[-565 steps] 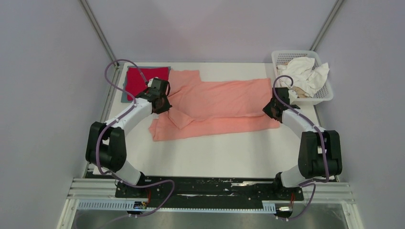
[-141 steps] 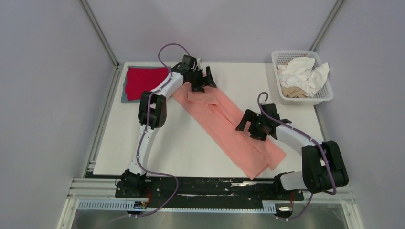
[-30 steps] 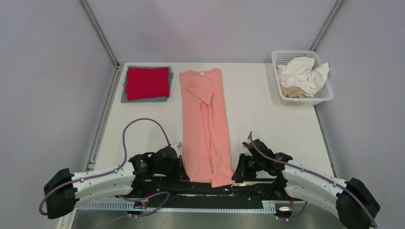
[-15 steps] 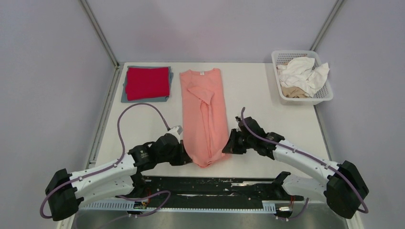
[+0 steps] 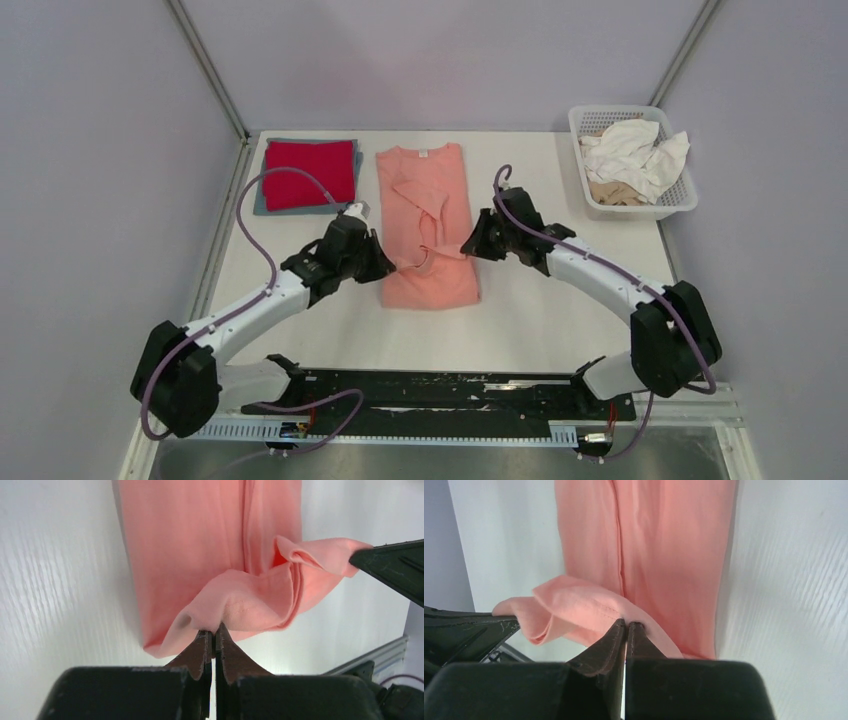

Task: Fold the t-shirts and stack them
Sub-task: Fold the folded rectangular tshirt in 1/3 of the way

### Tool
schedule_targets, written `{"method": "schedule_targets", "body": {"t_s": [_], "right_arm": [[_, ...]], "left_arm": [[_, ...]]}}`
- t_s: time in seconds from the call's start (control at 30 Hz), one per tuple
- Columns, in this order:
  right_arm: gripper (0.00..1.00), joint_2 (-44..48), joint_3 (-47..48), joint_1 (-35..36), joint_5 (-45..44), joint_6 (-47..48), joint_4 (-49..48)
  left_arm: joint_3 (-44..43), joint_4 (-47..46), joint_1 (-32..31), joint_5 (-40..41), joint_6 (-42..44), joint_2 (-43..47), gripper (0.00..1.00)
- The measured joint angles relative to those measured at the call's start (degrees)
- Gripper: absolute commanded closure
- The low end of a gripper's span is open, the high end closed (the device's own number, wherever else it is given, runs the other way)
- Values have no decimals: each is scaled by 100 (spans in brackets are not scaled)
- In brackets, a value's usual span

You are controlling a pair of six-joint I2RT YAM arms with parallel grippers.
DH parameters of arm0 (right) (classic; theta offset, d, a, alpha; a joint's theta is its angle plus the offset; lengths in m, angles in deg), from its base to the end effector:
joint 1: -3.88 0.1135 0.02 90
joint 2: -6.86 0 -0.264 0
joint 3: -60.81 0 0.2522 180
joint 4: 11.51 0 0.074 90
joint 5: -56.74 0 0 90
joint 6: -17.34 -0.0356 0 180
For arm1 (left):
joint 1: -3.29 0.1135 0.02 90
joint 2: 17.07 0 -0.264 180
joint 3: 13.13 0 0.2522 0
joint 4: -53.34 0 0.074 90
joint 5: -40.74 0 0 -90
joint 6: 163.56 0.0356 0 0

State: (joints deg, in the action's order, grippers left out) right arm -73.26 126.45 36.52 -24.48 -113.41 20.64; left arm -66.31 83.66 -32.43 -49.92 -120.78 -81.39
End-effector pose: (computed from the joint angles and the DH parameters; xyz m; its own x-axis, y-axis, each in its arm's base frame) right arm 0.2445 0.1631 0.2312 -0.8693 0.2093 -0.4478 -0.0711 0.8436 0.5323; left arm 0.1907 -0.1376 0.2301 -0.7987 -0.3296 -0.5034 0.0067 0.8317 -0.5552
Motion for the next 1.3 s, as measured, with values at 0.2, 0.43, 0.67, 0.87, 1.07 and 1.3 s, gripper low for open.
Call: {"method": "schedule_targets", "body": {"t_s": [0.2,0.43,0.67,0.87,1.07,1.3], "right_arm": [[99,-839,855,-295,-7,328,-197],[98,-1609,1366,-566,0,540,-240],[98,-2061,1775,-754,33,721,-249],[96,-2568,2017,-911,164,811,-284],[79,-2909,2229,-1034,186,857,-282],[19,-3014,2426,-1143,352,1126,-291]], "left_arm": [[-726,-308,743,-374,345,-1117,100],[-1338,-481,1211,-769,654,-2135,100],[-1668,-540,1432,-966,796,-2719,98],[-1880,-529,1569,-1038,874,-3082,89],[-2238,-527,1611,-1113,929,-3600,64],[-2328,-452,1742,-1084,1023,-3722,0]]}}
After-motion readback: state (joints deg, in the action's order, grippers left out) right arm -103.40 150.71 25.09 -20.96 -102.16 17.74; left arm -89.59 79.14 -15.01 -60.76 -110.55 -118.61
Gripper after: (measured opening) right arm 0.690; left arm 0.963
